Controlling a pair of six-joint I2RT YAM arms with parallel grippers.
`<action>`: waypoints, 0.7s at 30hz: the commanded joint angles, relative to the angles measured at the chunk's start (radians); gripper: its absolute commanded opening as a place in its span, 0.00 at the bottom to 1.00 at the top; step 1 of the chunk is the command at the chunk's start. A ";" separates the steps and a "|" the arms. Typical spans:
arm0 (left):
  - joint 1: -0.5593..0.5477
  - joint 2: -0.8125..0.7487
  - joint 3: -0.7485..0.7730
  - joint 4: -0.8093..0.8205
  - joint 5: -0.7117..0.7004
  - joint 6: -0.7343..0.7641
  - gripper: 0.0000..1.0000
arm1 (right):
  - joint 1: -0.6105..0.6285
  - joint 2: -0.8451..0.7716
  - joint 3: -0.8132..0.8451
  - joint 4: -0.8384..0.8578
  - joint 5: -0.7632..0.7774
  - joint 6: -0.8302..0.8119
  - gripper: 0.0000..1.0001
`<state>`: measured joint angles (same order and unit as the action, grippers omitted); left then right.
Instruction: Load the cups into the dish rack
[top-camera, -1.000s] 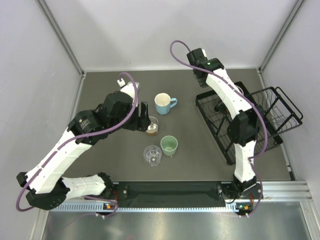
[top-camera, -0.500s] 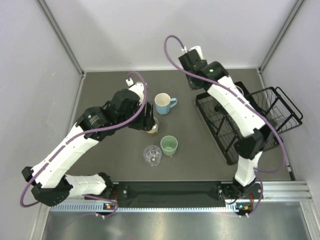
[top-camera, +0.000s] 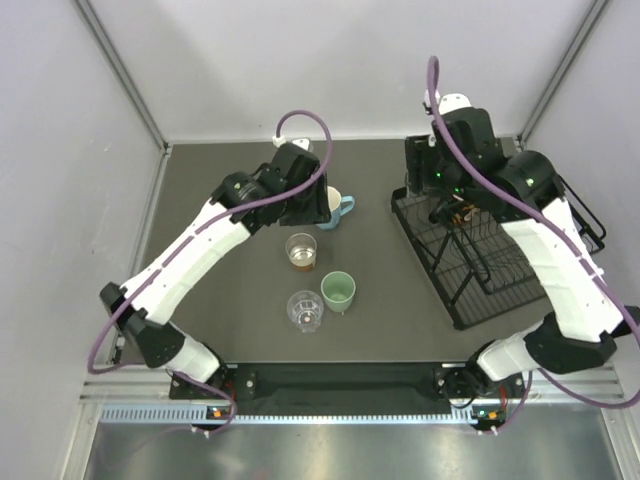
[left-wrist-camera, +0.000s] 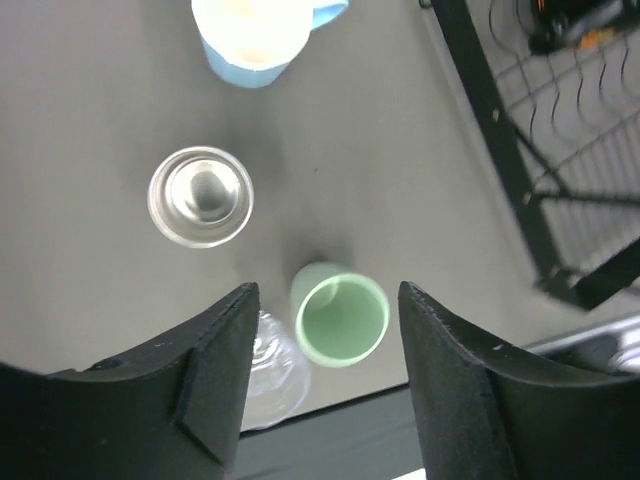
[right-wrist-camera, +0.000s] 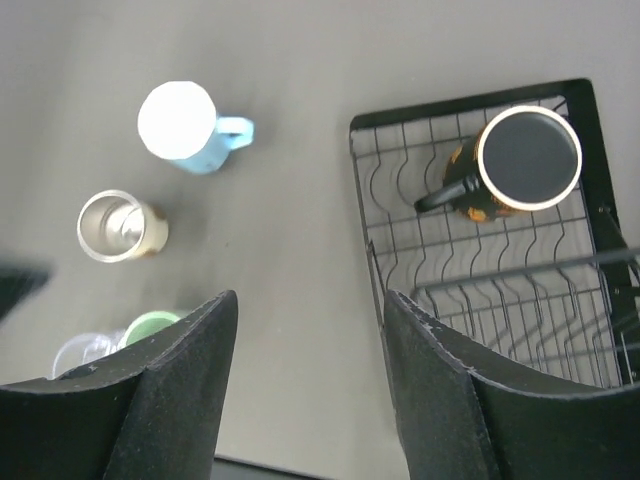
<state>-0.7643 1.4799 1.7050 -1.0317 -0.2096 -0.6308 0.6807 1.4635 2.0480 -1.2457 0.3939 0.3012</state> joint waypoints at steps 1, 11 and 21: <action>0.052 0.063 0.044 0.036 0.068 -0.147 0.61 | 0.008 -0.083 -0.031 -0.004 -0.058 -0.005 0.61; 0.042 0.218 0.125 -0.115 0.124 -0.294 0.52 | 0.008 -0.305 -0.232 0.061 -0.102 -0.045 0.64; -0.003 0.165 0.001 -0.278 0.021 -0.254 0.45 | 0.006 -0.344 -0.272 0.066 -0.202 -0.059 0.66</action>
<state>-0.7559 1.7096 1.7386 -1.2018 -0.1131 -0.8814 0.6807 1.1343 1.7920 -1.2221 0.2371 0.2607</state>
